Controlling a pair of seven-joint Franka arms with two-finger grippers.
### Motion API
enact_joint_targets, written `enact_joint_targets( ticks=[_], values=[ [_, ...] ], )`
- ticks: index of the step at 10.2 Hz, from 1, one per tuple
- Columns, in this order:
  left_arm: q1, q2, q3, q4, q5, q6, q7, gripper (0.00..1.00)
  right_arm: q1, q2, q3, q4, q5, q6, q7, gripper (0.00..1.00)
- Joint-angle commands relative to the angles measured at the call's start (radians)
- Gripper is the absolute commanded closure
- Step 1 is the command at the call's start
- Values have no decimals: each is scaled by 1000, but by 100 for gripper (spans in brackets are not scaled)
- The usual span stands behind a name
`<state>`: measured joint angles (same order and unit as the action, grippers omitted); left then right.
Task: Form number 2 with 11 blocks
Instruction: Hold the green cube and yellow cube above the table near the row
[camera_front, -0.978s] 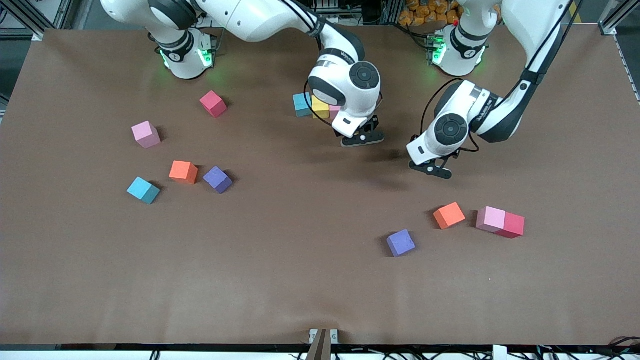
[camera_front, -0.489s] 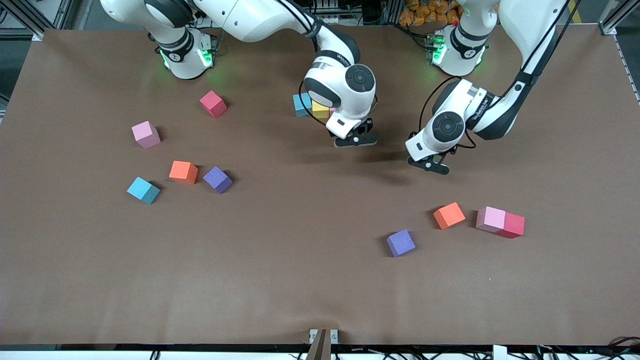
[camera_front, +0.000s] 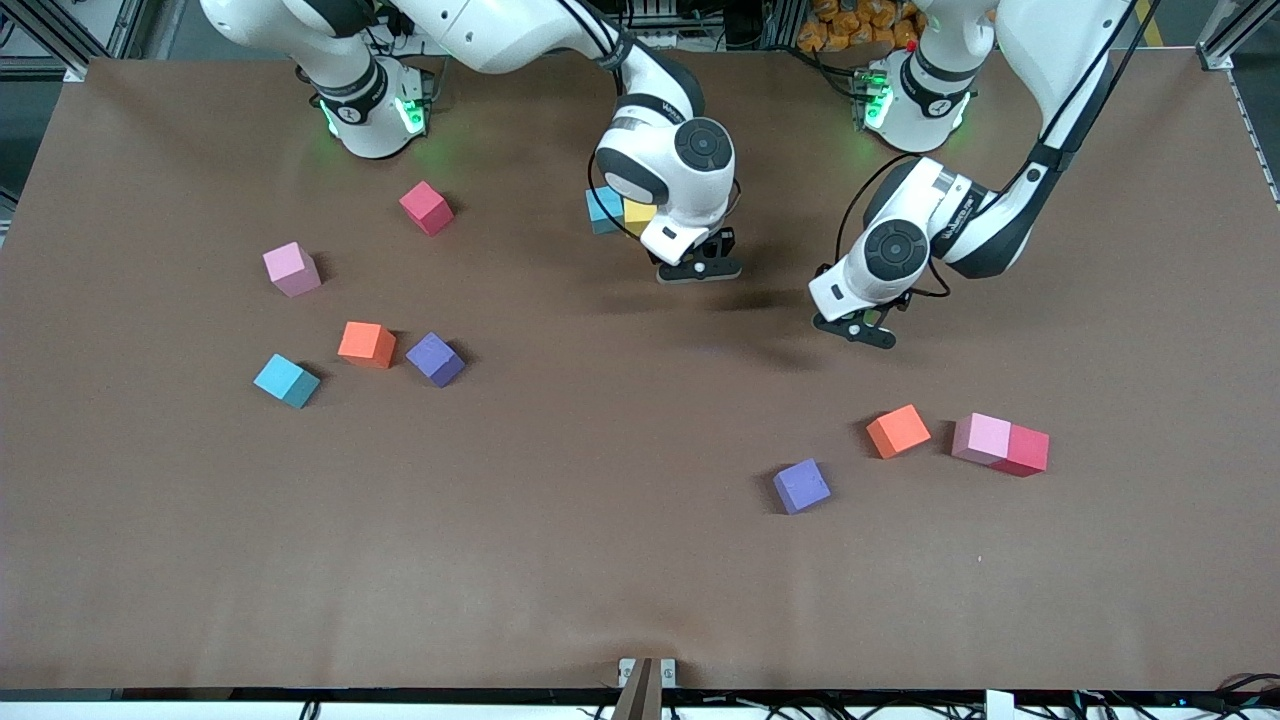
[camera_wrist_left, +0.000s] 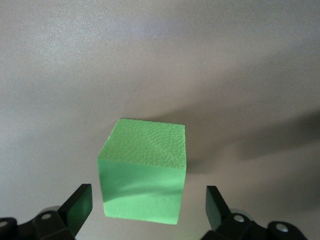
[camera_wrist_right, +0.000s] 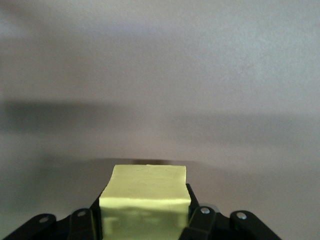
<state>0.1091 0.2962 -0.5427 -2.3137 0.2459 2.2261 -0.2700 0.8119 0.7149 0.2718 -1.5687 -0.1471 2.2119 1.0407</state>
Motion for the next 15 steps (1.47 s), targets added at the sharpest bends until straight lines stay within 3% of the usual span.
enact_joint_targets(
  ticks=[1, 8, 11, 15],
  values=[
    [3, -17, -2, -32, 9, 21, 9, 0, 15, -34, 1, -47, -57, 15, 87, 100],
    [30, -14, 13, -33, 9, 64, 60, 0, 20, -41, 0, -112, -106, 64, 114, 100],
    [30, -2, 15, -32, 9, 70, 60, 10, 18, -49, 0, -129, -106, 77, 114, 100],
    [29, 6, 15, -29, 9, 72, 60, 12, 21, -55, 0, -137, -108, 77, 114, 100]
  ],
)
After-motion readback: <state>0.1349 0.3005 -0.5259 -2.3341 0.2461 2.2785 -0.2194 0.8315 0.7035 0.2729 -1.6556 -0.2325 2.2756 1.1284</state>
